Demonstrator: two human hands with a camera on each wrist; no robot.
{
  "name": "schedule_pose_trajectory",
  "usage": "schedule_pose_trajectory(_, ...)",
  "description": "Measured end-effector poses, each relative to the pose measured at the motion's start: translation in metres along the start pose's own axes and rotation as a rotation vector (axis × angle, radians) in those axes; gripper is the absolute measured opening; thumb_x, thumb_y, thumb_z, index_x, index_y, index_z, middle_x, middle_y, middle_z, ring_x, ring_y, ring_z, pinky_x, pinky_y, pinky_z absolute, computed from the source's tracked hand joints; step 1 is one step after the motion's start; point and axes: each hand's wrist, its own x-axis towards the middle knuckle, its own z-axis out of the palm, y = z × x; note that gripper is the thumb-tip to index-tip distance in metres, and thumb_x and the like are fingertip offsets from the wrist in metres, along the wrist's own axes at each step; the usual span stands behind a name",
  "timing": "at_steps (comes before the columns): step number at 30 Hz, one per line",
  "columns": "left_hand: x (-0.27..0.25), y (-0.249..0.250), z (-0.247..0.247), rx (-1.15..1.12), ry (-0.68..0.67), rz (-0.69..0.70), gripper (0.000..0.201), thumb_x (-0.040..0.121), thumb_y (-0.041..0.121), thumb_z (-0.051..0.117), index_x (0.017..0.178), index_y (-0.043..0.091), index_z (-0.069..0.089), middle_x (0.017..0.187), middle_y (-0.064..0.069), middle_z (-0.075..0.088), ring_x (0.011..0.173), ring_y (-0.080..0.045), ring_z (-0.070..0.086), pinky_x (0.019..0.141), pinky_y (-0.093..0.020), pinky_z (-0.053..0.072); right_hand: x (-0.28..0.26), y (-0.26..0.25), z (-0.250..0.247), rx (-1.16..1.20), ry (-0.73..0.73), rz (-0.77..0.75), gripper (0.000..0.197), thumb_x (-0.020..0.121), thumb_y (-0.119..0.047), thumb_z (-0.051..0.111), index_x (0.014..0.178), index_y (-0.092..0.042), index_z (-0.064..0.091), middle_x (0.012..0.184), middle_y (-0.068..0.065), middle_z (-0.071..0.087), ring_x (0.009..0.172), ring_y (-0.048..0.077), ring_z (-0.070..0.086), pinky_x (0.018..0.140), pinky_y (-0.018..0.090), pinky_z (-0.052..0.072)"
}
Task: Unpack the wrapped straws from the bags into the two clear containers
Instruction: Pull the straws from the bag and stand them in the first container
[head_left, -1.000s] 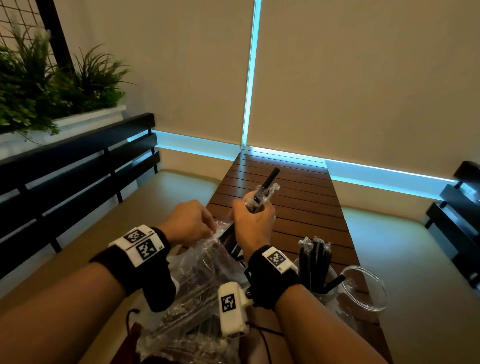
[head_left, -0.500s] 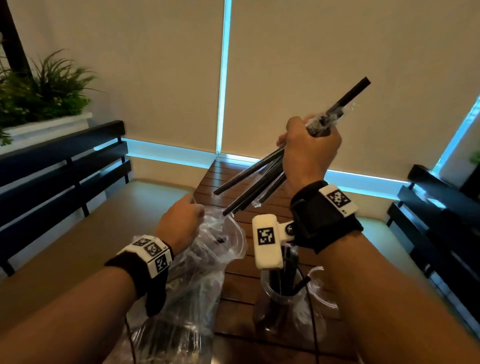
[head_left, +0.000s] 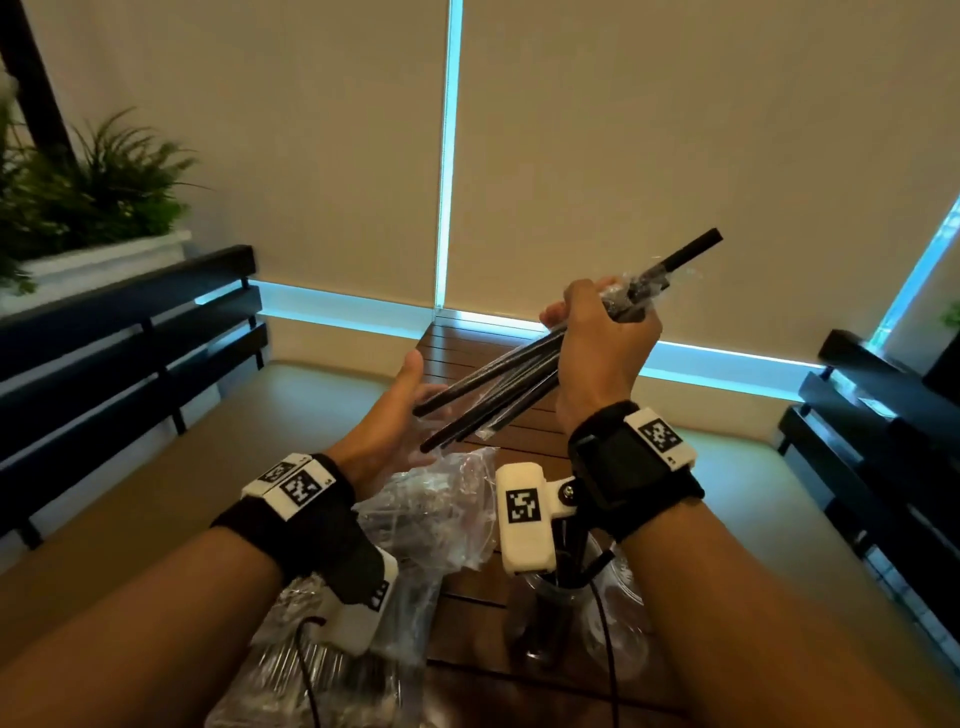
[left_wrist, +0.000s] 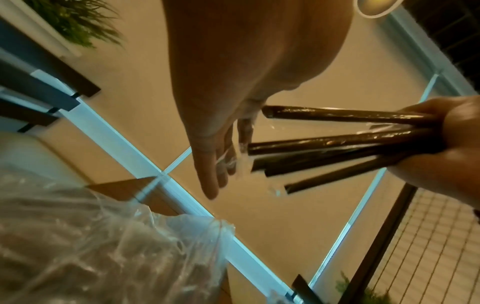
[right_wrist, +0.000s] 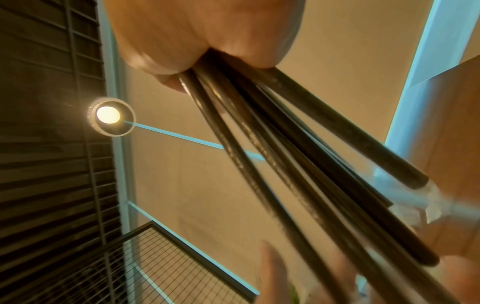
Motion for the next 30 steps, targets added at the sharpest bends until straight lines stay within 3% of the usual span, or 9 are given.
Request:
schedule_pose_trajectory(7,-0.019,0.024,0.011,-0.344,0.011,-0.143,0.072,0.095,0.067,0.037,0.116,0.003,0.061,0.125,-0.025,0.061,0.117,-0.042,0.06,0.101,-0.055,0.047,-0.027,-0.026,0.022,0.096,-0.133,-0.025,0.016,0.081,-0.009,0.069,0.083,-0.018,0.055,0.074,0.005,0.063,0.069,0.02,0.066,0.066,0.032,0.058)
schedule_pose_trajectory(12,-0.036,0.025,0.01,-0.397,0.11,-0.106,0.04,0.099,0.032,0.05,0.12,0.0,0.061,0.119,-0.023,0.065,0.114,-0.034,0.064,0.105,-0.048,0.048,-0.054,-0.003,0.025,-0.045,-0.27,0.013,0.018,0.075,-0.017,0.075,0.078,-0.01,0.059,0.073,0.005,0.061,0.067,0.016,0.061,0.069,0.037,0.057)
schedule_pose_trajectory(14,-0.044,0.022,0.012,-0.39,0.074,-0.119,0.032,0.1,0.025,0.046,0.11,0.0,0.063,0.094,-0.017,0.07,0.091,-0.027,0.07,0.098,-0.046,0.053,-0.065,0.009,0.026,-0.122,-0.315,-0.013,0.023,0.072,-0.023,0.078,0.077,-0.011,0.059,0.069,0.0,0.059,0.065,0.014,0.06,0.069,0.037,0.057)
schedule_pose_trajectory(17,-0.056,0.02,0.018,-0.327,0.006,-0.117,0.034,0.102,0.028,0.041,0.092,0.006,0.066,0.074,-0.009,0.068,0.068,-0.021,0.068,0.069,-0.038,0.06,-0.081,0.022,0.026,-0.226,-0.341,-0.022,0.028,0.066,-0.029,0.079,0.076,-0.012,0.058,0.068,0.0,0.059,0.067,0.023,0.063,0.068,0.043,0.06)
schedule_pose_trajectory(20,-0.064,0.017,0.013,-0.157,0.008,-0.165,0.051,0.1,0.048,0.042,0.082,0.011,0.072,0.081,-0.011,0.068,0.073,-0.024,0.066,0.073,-0.041,0.054,-0.087,0.031,0.022,-0.293,-0.338,-0.045,0.023,0.068,-0.022,0.075,0.076,-0.009,0.058,0.066,0.002,0.058,0.065,0.027,0.062,0.063,0.045,0.059)
schedule_pose_trajectory(24,-0.074,0.029,-0.002,0.209,0.101,0.01,0.058,0.087,0.079,0.036,0.106,0.032,0.065,0.112,0.003,0.067,0.109,-0.018,0.062,0.1,-0.044,0.042,-0.088,0.039,0.005,-0.464,-0.455,-0.074,0.018,0.074,-0.016,0.071,0.07,-0.018,0.054,0.061,-0.006,0.056,0.058,0.01,0.055,0.058,0.033,0.054)
schedule_pose_trajectory(26,-0.084,0.047,-0.001,0.221,0.075,0.24,0.045,0.086,0.071,0.04,0.117,0.042,0.053,0.116,0.019,0.059,0.119,-0.006,0.056,0.097,-0.028,0.041,-0.092,0.047,-0.005,-0.565,-0.49,-0.083,0.022,0.075,-0.014,0.071,0.069,-0.023,0.051,0.062,-0.007,0.056,0.057,0.009,0.053,0.054,0.03,0.051)
schedule_pose_trajectory(28,-0.089,0.059,0.002,0.276,-0.023,0.397,0.067,0.077,0.062,0.056,0.137,0.039,0.039,0.12,0.02,0.061,0.114,0.003,0.06,0.09,-0.016,0.048,-0.099,0.056,-0.012,-0.643,-0.563,-0.124,0.024,0.077,-0.015,0.072,0.071,-0.028,0.053,0.066,-0.008,0.06,0.058,0.006,0.055,0.054,0.025,0.047)
schedule_pose_trajectory(30,-0.093,0.061,0.011,0.351,-0.074,0.446,0.083,0.072,0.053,0.074,0.144,0.038,0.035,0.12,0.013,0.067,0.108,-0.003,0.066,0.093,-0.023,0.053,-0.108,0.061,-0.014,-0.686,-0.617,-0.147,0.011,0.081,-0.023,0.072,0.078,-0.025,0.061,0.072,-0.006,0.068,0.063,0.006,0.063,0.056,0.029,0.054)
